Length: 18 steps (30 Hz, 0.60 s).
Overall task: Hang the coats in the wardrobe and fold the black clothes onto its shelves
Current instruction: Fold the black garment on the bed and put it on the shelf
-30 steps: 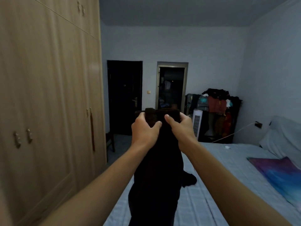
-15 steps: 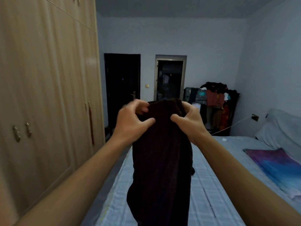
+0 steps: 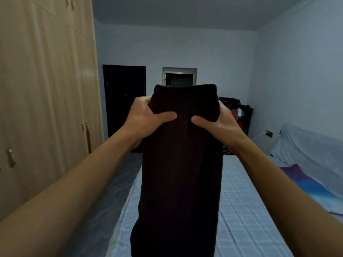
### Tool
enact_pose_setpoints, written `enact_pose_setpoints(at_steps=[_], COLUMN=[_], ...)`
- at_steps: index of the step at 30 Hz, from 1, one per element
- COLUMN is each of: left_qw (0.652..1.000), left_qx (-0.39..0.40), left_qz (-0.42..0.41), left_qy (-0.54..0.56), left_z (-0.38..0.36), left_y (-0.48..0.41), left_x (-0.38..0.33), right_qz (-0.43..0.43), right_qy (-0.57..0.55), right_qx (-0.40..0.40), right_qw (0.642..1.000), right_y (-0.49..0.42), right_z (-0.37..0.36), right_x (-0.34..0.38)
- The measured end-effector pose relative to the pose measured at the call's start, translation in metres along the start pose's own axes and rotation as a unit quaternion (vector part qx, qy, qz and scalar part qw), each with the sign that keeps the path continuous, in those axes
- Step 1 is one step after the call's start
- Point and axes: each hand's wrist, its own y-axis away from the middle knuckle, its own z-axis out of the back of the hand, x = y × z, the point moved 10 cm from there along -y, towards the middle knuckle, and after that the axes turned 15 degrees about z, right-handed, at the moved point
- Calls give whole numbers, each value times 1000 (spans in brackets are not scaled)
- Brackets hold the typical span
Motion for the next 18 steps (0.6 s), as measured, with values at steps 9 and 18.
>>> enact_pose_setpoints(at_steps=[9,18], left_qw=[998,996], left_qx=[36,21], left_qz=[5,28], left_qy=[59,80], left_z=[18,28], left_y=[11,-34], left_x=[-41,-9], right_qz=[-31,-68], right_qy=[-89,-86], right_qx=[-54,-54], right_qw=[994,993], right_y=[-4,-32], right_z=[14,-1], right_x=[36,-8])
